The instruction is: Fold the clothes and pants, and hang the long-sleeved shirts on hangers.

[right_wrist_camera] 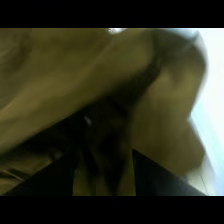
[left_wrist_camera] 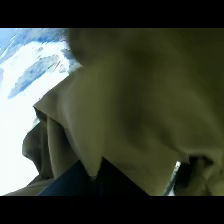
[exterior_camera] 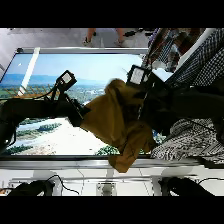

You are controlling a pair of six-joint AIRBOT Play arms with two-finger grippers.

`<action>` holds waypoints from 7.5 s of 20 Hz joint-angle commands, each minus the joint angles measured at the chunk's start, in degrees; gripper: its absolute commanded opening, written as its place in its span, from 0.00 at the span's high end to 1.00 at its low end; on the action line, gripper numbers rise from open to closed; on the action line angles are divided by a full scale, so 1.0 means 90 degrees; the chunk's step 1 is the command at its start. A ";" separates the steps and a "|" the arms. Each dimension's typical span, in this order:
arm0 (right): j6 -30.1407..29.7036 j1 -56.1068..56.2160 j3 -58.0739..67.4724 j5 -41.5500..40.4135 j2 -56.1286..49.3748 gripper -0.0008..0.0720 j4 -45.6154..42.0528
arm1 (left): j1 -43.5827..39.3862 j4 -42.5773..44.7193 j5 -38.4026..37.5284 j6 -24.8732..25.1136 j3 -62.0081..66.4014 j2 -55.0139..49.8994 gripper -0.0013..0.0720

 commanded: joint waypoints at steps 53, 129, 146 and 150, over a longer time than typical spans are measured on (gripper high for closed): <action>1.0554 0.5591 0.0743 0.4869 0.0012 0.95 -0.5479 | 0.2572 -0.0590 -0.0393 -0.0034 0.0010 0.1889 0.23; 0.7281 -0.0585 0.1698 -0.1013 0.4063 0.29 -0.2606 | 0.2543 0.0228 -0.0529 -0.0063 -0.0270 0.1770 0.23; 0.4631 -0.0595 -0.0539 0.0697 -0.0554 0.28 -0.1455 | 0.2545 0.0231 -0.0583 -0.0061 -0.0270 0.1773 0.23; 0.4728 -0.0595 -0.0537 0.0083 -0.0605 0.28 -0.1494 | 0.2545 0.0233 -0.0580 -0.0061 -0.0270 0.1773 0.23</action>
